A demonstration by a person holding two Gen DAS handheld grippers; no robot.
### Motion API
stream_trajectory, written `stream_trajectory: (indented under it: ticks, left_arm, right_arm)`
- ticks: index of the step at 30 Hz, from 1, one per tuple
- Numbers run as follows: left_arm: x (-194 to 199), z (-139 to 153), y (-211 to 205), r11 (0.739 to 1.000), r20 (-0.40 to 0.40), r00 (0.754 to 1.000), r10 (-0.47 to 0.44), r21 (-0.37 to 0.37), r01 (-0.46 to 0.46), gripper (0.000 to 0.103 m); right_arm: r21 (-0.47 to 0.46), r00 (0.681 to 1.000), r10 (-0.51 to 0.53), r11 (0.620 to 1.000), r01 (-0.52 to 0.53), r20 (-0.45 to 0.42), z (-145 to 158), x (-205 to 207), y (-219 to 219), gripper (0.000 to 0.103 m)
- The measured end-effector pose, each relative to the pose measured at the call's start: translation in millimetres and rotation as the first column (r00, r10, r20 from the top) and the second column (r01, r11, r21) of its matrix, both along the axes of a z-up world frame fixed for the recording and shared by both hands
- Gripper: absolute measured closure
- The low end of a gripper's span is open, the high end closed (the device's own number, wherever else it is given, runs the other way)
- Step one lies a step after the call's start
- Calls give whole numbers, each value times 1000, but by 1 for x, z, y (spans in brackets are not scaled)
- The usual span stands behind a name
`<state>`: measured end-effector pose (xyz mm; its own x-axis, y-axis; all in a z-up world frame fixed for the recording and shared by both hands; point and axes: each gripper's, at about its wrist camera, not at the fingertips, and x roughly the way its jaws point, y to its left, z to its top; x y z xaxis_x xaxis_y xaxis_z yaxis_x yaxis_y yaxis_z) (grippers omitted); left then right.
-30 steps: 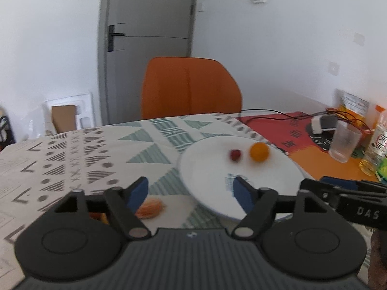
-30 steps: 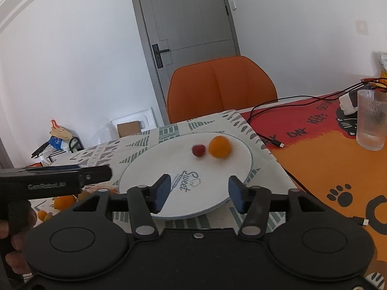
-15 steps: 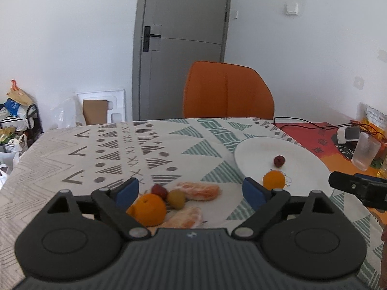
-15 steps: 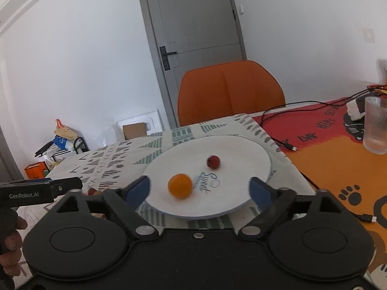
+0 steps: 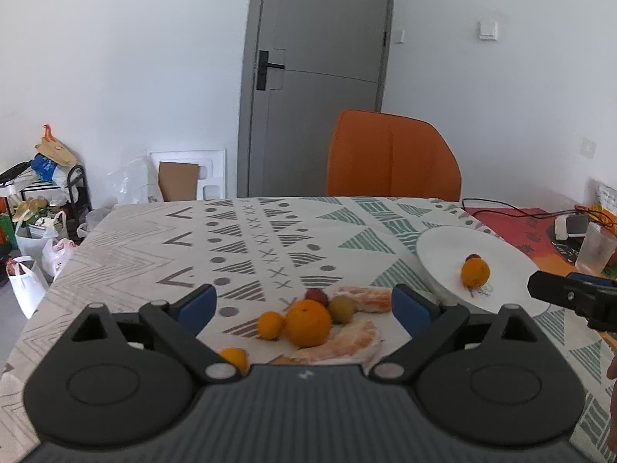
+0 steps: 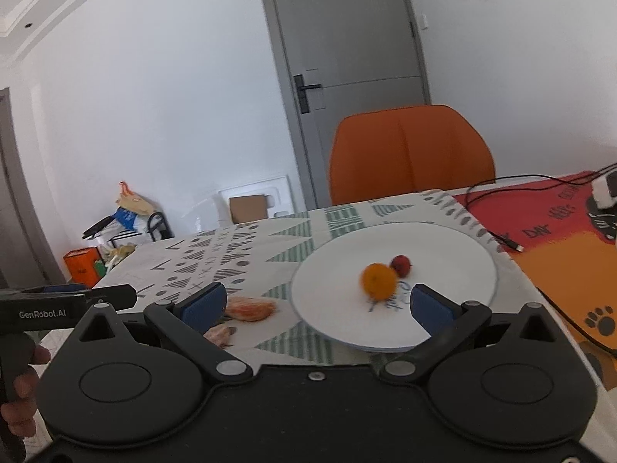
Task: Organize fruits
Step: 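Move both grippers back from the plate to the fruit pile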
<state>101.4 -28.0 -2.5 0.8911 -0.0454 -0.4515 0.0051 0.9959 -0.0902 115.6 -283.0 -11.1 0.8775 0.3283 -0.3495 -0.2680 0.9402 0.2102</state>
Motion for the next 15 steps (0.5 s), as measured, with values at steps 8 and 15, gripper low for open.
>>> stream_trajectory:
  ticks: [8, 15]
  left_arm:
    - [-9, -1, 32, 998, 3, 998, 55, -35, -55, 7]
    - [-7, -16, 53, 991, -37, 995, 97, -92, -100, 10]
  right_arm:
    - [1, 997, 75, 997, -75, -2, 1, 0, 22, 0]
    - [-25, 990, 135, 990, -136, -40, -4, 4, 46, 0]
